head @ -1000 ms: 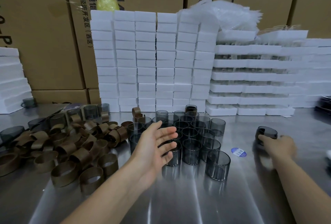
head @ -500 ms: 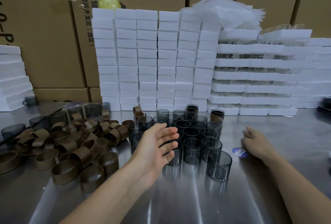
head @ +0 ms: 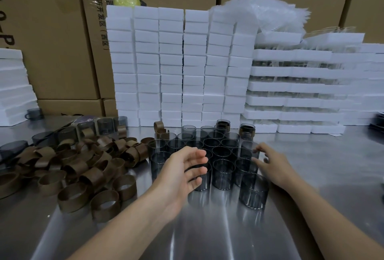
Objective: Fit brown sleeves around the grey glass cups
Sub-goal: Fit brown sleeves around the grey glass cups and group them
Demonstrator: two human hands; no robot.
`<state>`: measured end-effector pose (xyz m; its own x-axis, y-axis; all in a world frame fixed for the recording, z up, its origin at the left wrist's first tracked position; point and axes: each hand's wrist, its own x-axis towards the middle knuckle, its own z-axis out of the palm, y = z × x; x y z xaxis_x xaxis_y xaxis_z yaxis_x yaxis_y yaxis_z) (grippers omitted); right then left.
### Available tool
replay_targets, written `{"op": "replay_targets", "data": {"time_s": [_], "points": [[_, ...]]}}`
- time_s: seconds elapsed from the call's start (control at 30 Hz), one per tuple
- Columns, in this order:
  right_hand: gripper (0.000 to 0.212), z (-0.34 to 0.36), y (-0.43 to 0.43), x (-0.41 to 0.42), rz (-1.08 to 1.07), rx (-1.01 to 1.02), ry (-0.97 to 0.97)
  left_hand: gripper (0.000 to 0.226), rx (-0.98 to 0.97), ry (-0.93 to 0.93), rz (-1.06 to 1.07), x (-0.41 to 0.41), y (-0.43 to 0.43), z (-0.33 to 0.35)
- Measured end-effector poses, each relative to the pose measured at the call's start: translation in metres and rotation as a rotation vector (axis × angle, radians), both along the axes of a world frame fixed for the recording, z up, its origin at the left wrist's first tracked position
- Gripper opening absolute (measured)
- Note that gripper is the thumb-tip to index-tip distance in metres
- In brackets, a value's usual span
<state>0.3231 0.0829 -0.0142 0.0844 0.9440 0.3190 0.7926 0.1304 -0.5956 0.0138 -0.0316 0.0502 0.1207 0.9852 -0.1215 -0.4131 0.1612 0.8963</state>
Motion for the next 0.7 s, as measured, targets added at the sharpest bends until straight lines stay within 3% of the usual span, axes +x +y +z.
{"op": "replay_targets", "data": {"time_s": [0.23, 0.37, 0.5, 0.6, 0.7], "points": [[0.017, 0.039, -0.023, -0.018, -0.148, 0.338, 0.072, 0.019, 0.049, 0.066, 0.032, -0.002, 0.0, 0.002], [0.021, 0.074, -0.053, -0.065, 0.072, 0.609, 0.165, 0.02, 0.104, 0.101, 0.026, -0.002, 0.001, 0.002], [0.025, 0.085, -0.086, -0.117, 0.322, 0.801, 0.147, 0.045, 0.137, 0.024, -0.038, 0.001, -0.001, 0.006], [0.054, 0.077, -0.102, -0.142, 0.471, 0.821, 0.164, 0.067, 0.103, -0.191, -0.128, -0.001, -0.003, 0.013], [0.085, 0.069, -0.105, -0.154, 0.521, 0.767, 0.235, 0.065, 0.089, -0.342, -0.17, -0.003, -0.003, 0.018]]}}
